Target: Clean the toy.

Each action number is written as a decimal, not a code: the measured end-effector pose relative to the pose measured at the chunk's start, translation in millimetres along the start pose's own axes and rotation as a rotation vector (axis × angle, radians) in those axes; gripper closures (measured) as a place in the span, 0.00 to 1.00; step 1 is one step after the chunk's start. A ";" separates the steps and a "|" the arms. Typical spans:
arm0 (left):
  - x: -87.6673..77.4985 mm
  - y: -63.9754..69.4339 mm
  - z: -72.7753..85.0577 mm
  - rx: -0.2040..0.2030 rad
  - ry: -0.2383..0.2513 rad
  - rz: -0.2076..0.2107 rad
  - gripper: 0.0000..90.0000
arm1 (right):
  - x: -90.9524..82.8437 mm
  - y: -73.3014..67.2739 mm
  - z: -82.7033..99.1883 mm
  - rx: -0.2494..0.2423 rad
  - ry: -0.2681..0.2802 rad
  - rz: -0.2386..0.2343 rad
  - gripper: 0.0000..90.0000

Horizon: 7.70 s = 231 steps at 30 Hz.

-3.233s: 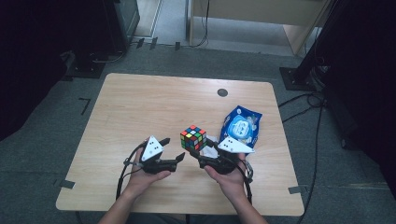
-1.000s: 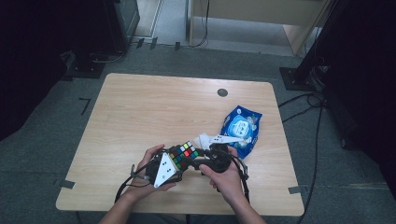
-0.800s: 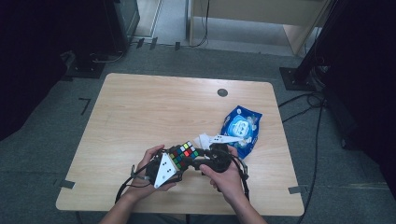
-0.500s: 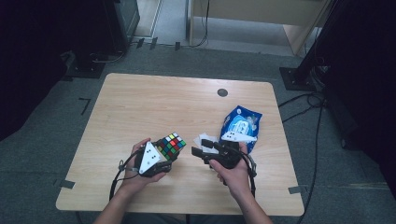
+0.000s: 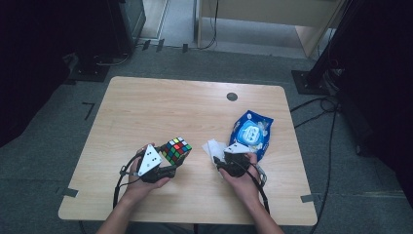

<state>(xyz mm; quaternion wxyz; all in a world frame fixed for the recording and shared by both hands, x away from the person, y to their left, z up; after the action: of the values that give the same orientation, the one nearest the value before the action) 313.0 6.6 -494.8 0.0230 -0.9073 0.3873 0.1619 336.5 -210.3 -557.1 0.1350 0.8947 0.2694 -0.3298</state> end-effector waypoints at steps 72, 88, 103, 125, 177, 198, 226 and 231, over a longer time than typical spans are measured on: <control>6.3 51.8 -0.9 0.133 -0.016 0.122 0.38 | -94.5 -84.8 -81.2 -0.083 0.463 -0.347 1.00; -5.1 48.2 -15.1 0.114 0.046 0.137 0.38 | -52.7 -40.6 -48.2 0.005 0.308 -0.235 1.00; -6.4 24.5 -12.1 0.069 0.041 0.081 0.38 | -33.7 0.9 -23.2 0.049 0.217 -0.080 0.99; -6.3 16.0 -12.3 0.024 0.043 0.062 0.38 | -50.9 -27.0 -48.3 0.042 0.330 -0.173 0.61; 8.0 52.5 -7.5 0.121 0.062 0.048 0.38 | -55.9 -77.6 -68.9 0.426 0.286 -0.517 0.38; 10.3 37.6 6.1 0.251 -0.014 0.021 0.38 | -71.4 -51.3 -72.5 0.345 0.245 -0.483 0.38; 13.5 58.7 4.2 0.287 -0.005 0.022 0.20 | -58.2 -73.2 -66.3 0.279 0.153 -0.524 0.38; 12.8 60.5 4.7 0.310 -0.004 0.027 0.21 | -57.8 -73.2 -65.7 0.276 0.140 -0.535 0.38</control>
<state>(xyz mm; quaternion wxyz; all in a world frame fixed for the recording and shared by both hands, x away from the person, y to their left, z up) 277.1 -43.8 -498.2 0.1616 -0.8872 0.4200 0.1023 291.8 -145.5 -474.5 -0.0984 0.8223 0.4568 -0.3248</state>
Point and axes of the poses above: each handheld gripper's, and its own axes: x roughly forward along the jaws, z roughly out of its underside, y roughly to its right, the point moved 7 cm from there along x, roughly forward along the jaws, and after that the axes turned 9 degrees about -x, right-handed, at the moved point
